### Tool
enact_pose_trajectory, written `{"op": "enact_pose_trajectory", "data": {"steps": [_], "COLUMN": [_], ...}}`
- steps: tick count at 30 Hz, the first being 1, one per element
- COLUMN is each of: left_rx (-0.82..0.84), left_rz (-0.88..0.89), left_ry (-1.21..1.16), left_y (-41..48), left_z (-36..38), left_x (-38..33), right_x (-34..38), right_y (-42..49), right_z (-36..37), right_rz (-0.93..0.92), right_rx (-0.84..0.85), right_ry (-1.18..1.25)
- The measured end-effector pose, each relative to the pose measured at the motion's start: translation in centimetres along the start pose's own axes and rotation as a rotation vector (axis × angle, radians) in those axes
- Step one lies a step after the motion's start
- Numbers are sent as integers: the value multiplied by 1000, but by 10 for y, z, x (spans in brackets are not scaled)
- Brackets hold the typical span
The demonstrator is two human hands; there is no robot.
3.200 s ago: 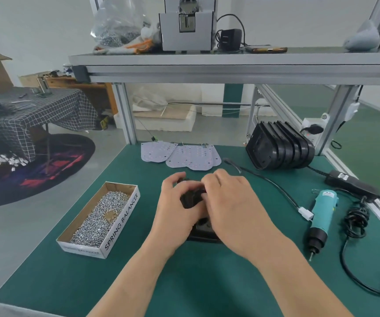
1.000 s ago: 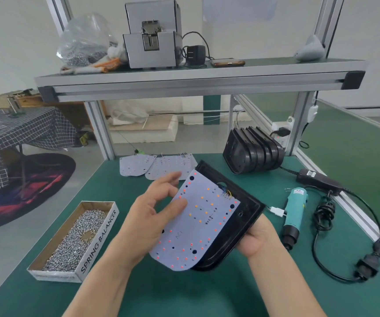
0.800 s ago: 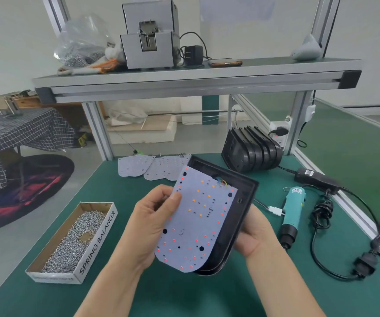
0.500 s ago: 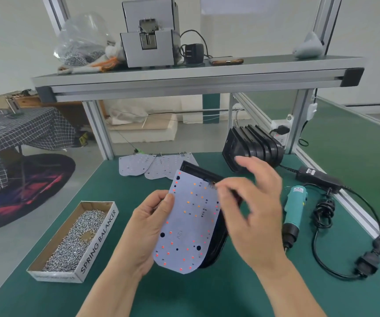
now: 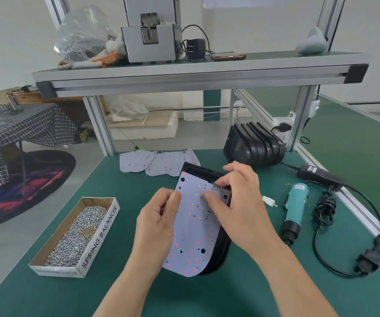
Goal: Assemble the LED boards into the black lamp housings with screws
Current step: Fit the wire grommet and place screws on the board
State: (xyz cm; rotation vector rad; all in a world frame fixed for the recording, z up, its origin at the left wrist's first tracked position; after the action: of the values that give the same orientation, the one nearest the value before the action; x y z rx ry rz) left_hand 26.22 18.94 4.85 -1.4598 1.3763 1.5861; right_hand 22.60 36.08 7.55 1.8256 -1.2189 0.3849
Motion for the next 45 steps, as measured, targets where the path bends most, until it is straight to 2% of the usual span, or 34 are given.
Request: {"op": "enact_pose_trajectory", "data": {"steps": [3, 8, 11, 16, 19, 23, 25, 30, 35, 37, 39, 41, 45], "left_rx": [5, 19, 46, 74, 206, 346, 431, 745, 989, 941, 797, 717, 731], "left_rz": [-12, -102, -132, -160, -208, -191, -194, -163, -97, -59, -33, -16, -15], "left_ry": [26, -167, -156, 65, -41, -429, -527, -586, -616, -513, -350, -297, -341], "left_y": [-3, 3, 3, -4, -5, -8, -15, -28, -37, -40, -42, -46, -46], "left_z": [0, -14, -15, -10, -13, -17, -16, -23, -23, -21, -18, -17, -19], "left_x": [3, -1, 1, 11, 7, 1, 4, 12, 16, 22, 31, 37, 35], "right_x": [1, -5, -8, -10, -17, -22, -22, -22, -17, -17, -18, -18, -13], "right_y": [2, 4, 9, 6, 6, 7, 7, 2, -3, -4, -3, -1, 1], "right_z": [-1, -7, -8, 3, 4, 7, 9, 15, 19, 19, 17, 13, 4], "right_rz": [-25, -81, -81, -52, -12, 86, 144, 283, 318, 304, 278, 232, 108], "right_rx": [24, 160, 182, 142, 102, -17, -59, -58, -51, -46, -40, -15, 7], "right_ry": [-56, -269, -156, 60, 166, 246, 285, 417, 480, 474, 467, 460, 471]}}
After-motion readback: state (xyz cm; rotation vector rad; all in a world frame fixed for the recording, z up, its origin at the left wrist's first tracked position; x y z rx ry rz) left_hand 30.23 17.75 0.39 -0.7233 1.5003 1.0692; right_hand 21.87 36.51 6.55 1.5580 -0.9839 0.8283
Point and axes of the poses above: each hand's wrist, its own y-axis towards the middle knuckle, its own z-axis out of the palm, x = y × z, the point moved 2 cm from there along y, towards the middle knuckle, and after that the axes turned 5 degrees about -y, right-handed, at the moved point
